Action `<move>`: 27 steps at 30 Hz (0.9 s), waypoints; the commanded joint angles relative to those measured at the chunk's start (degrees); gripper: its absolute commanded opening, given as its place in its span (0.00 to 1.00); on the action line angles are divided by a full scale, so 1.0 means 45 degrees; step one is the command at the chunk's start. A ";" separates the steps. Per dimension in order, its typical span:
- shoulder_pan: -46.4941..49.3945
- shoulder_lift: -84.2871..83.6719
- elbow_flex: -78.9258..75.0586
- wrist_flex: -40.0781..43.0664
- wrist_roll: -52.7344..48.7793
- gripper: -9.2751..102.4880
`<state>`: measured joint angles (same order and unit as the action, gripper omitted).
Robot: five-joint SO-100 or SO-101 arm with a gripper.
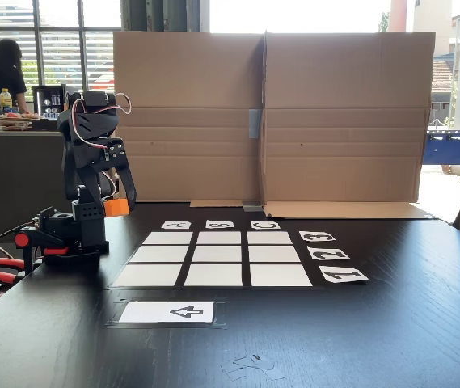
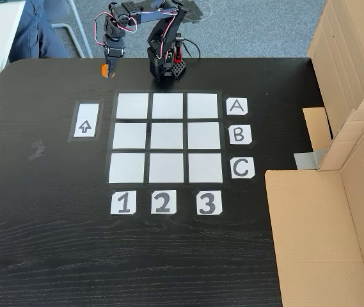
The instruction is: Pick up the round, orange token and place it in the grid on square A1.
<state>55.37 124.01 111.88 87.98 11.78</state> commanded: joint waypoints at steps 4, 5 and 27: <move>-0.0664 0.1152 0.1680 -0.0059 -0.0176 0.20; -0.0801 0.1191 0.1953 -0.0059 -0.0176 0.20; -0.2402 -0.1523 0.4668 -0.3379 -0.0176 0.20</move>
<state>45.35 118.21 133.07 74.44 11.07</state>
